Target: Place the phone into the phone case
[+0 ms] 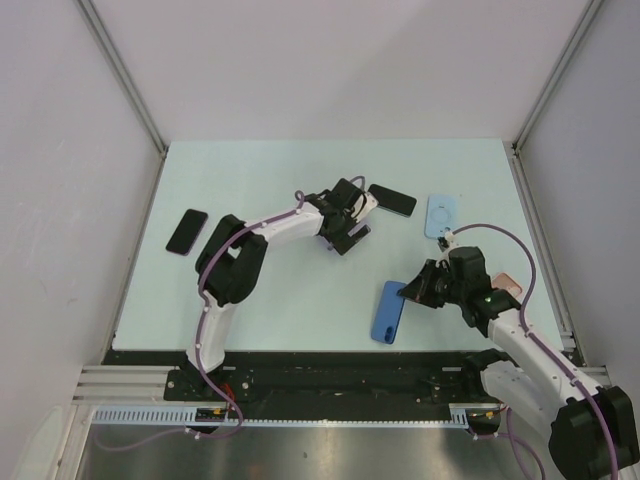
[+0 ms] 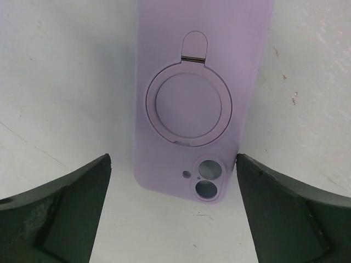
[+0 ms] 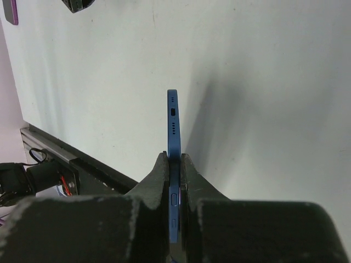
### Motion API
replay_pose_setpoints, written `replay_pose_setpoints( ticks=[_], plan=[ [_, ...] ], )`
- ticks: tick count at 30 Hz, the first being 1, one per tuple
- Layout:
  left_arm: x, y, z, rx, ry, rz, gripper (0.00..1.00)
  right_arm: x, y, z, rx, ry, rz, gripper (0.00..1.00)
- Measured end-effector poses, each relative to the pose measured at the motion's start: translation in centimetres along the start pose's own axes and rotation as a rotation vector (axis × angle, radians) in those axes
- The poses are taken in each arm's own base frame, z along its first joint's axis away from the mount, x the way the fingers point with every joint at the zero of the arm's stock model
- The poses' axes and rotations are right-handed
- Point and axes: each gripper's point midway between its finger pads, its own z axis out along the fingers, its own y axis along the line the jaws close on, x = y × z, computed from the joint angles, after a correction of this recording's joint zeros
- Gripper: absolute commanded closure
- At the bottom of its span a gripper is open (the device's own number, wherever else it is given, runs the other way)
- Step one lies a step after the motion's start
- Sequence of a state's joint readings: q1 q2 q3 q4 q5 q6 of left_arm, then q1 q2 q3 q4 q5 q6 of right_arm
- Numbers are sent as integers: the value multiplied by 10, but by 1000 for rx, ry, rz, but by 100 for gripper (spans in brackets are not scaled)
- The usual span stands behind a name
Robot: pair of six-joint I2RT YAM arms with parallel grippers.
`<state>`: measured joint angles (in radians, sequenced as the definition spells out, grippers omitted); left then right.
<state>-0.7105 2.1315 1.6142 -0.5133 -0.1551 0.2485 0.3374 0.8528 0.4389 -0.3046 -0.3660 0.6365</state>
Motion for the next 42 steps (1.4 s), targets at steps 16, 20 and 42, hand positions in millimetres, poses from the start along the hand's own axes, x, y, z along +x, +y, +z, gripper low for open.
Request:
replay_pose_setpoints(
  ticks=[16,20,42],
  plan=[
    [13,12,9,108,18,-73,5,-4,-3,-7,6,-23,3,100],
    [16,12,11,132,26,-98,14,-4,-2,-8,3,-28,2,100],
    [26,-62,-53,571,-32,-372,40,-6,1,-15,-9,-52,-3,100]
  ],
)
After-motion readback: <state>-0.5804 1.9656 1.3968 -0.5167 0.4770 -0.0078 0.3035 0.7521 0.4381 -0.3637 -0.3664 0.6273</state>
